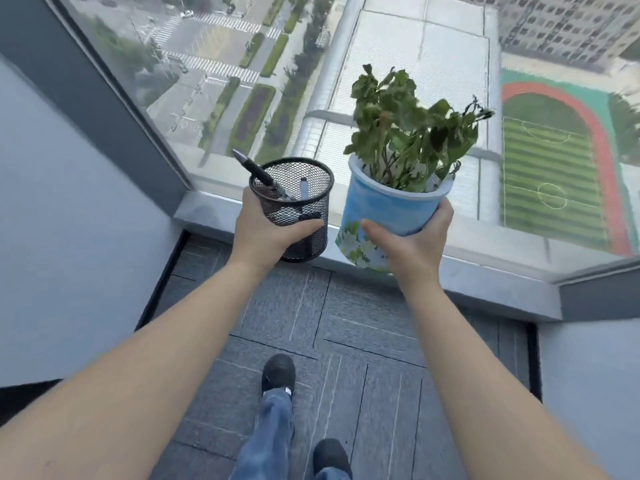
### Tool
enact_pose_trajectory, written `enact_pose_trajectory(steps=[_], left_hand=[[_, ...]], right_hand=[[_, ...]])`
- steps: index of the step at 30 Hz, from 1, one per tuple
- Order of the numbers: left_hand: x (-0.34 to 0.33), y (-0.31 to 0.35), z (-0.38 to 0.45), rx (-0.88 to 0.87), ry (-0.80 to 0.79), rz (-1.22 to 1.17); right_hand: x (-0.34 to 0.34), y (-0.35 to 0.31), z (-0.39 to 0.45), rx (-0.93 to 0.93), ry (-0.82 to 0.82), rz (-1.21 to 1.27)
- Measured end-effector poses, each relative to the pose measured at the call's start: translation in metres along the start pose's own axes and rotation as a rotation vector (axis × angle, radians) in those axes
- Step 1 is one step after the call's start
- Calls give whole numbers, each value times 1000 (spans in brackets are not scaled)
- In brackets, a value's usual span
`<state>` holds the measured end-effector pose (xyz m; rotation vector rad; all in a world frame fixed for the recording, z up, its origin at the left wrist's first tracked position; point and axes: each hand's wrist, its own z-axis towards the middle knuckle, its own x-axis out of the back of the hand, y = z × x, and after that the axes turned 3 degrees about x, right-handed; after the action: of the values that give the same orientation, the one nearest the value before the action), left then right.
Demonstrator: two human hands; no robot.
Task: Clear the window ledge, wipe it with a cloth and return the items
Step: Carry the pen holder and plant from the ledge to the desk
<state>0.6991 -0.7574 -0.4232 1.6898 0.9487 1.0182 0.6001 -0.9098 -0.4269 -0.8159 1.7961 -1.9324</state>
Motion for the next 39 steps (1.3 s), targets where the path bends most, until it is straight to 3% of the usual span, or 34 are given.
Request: enact_pose_trajectory(steps=[9, 17, 28, 39], left_hand=[[96, 52, -156, -90, 321, -33], [215, 59, -305, -59, 693, -95], [367, 27, -534, 5, 1169, -87], [434, -12, -735, 114, 1715, -140]], right_hand=[[-3, -109, -100, 145, -297, 59], [-60, -179, -229, 205, -641, 136], [-153, -242, -458, 291, -1087, 204], [-204, -299, -673, 426, -1616, 273]])
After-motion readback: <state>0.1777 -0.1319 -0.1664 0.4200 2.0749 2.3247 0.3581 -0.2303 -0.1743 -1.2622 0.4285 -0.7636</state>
